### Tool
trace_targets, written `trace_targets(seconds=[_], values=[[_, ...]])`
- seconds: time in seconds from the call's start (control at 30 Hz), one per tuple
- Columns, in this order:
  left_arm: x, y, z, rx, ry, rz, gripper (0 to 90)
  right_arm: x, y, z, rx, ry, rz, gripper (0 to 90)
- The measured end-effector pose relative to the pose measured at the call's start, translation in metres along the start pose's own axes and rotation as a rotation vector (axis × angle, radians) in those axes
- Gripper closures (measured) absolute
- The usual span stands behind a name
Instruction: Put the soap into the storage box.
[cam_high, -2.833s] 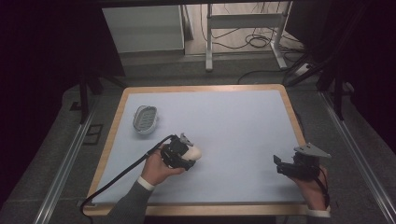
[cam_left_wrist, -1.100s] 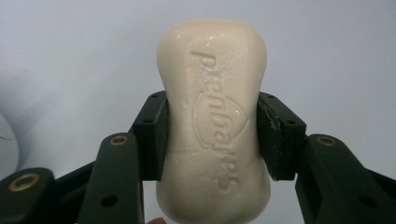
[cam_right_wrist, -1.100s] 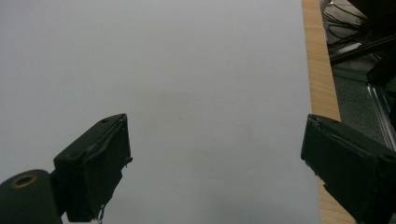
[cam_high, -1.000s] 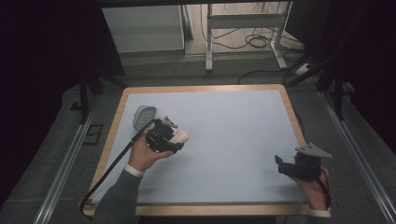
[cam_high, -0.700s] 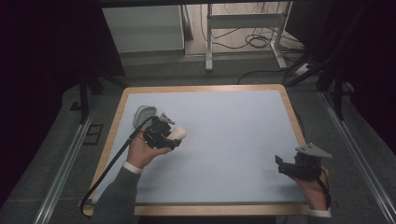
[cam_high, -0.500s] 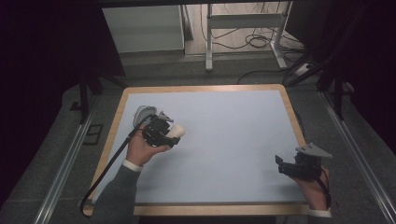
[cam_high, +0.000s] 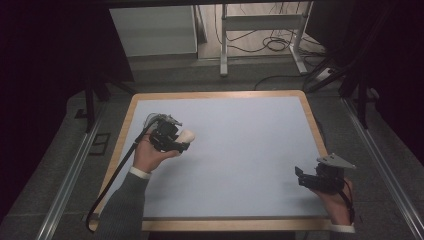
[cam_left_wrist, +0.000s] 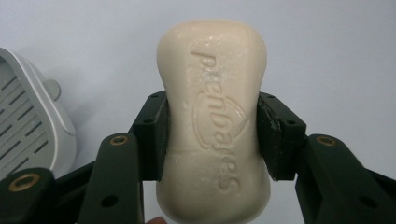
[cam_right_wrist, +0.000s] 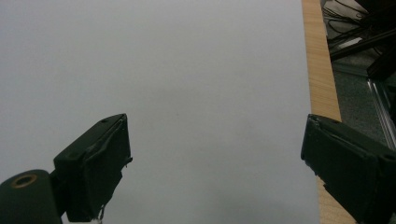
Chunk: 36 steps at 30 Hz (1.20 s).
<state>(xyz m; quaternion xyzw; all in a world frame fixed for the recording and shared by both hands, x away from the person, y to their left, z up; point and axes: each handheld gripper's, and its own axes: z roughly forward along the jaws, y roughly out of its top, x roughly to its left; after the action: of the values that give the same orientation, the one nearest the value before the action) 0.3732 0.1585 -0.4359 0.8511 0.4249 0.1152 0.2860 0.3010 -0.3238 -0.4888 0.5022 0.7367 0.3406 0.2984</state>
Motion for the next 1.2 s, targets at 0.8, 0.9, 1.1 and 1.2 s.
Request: trace_targets(seconds=[0.8, 0.9, 1.1, 1.2], values=[[0.03, 0.014, -0.011, -0.025, 0.057, -0.055, 49.5, -0.001, -0.001, 0.001, 0.009, -0.002, 0.0, 8.0], [0.034, 0.014, -0.012, -0.025, 0.062, -0.064, 49.5, -0.001, -0.001, 0.002, 0.011, -0.004, -0.001, 8.0], [0.043, 0.015, -0.01, -0.016, 0.075, -0.076, 49.6, -0.002, -0.002, 0.002, 0.014, -0.005, 0.003, 8.0], [0.048, 0.017, -0.009, -0.011, 0.082, -0.09, 49.5, -0.002, -0.002, 0.003, 0.019, -0.004, 0.002, 8.0]])
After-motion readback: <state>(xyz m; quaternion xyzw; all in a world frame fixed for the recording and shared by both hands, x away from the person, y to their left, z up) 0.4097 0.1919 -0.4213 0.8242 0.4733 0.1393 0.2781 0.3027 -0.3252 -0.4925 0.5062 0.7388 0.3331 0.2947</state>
